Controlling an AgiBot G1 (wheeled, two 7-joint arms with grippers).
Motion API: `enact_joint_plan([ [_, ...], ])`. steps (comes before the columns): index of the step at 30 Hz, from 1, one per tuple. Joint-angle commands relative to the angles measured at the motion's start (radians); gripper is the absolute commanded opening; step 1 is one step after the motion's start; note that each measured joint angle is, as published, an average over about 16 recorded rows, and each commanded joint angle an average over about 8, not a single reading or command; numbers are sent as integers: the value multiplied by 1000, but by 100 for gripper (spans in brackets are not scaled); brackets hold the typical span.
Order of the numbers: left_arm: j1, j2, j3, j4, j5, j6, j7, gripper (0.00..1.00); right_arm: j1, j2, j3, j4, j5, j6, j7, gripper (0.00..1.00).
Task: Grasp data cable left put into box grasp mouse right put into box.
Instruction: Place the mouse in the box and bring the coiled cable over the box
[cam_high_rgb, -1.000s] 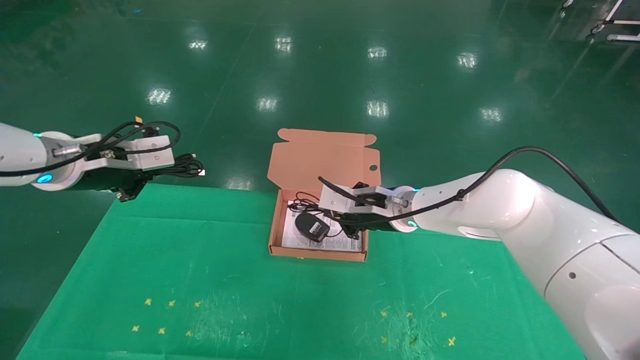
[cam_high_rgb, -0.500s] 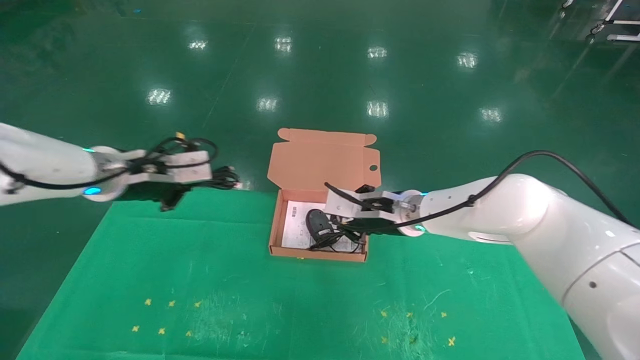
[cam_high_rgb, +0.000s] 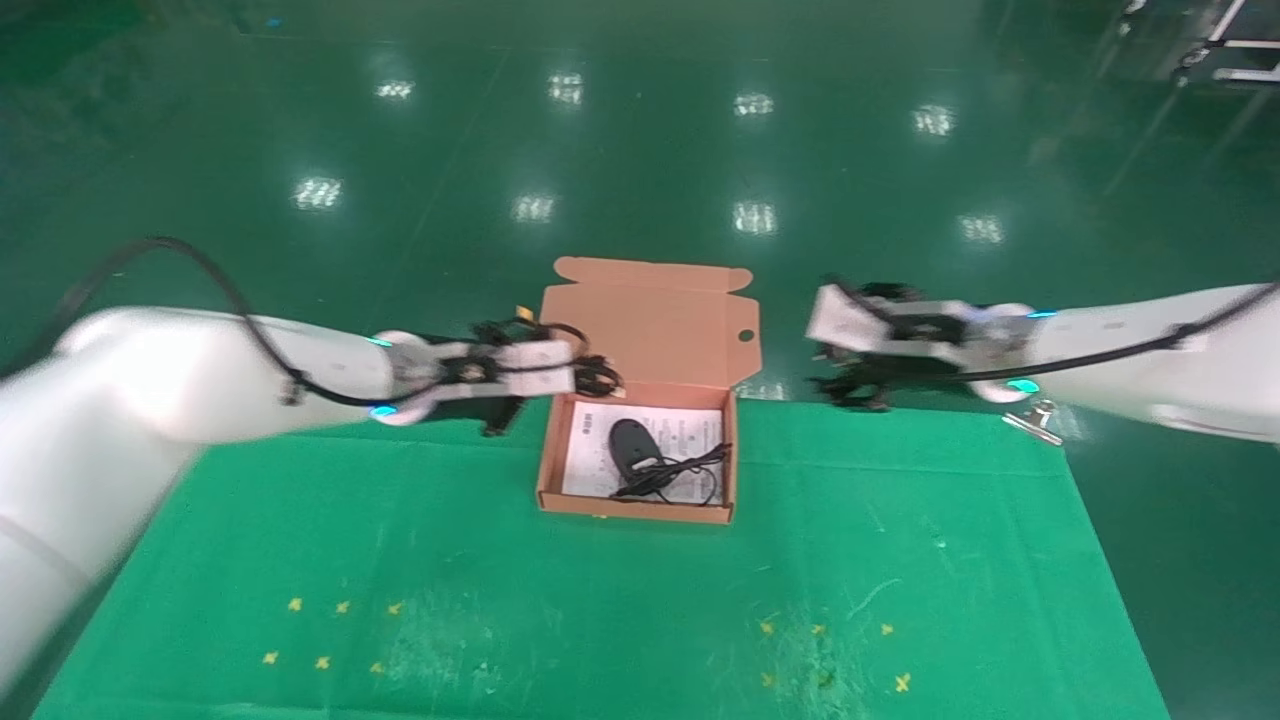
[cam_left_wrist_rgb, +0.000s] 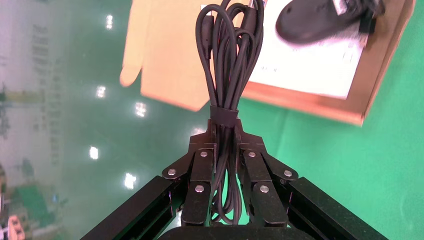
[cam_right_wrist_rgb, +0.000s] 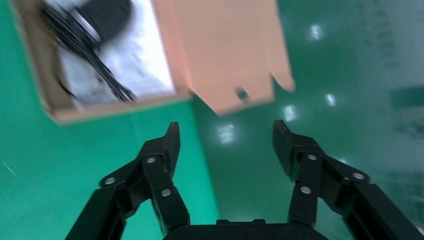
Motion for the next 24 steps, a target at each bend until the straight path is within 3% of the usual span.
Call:
enact_joint_plan([
  [1,5,49,0,77,-24,-47,61,0,13,40,4,13,-5,4,2,100],
  [10,33,138,16,219,-194,-148,291,0,13,195,9,140,-17,-10,34,100],
  [19,41,144,113,208,-366,-180,376,0,18,283,-1,255,-58,-14,119,100],
  [24,34,146,165,217,-408,-184,376,60,23,298,-7,286,-78,-13,151,100],
])
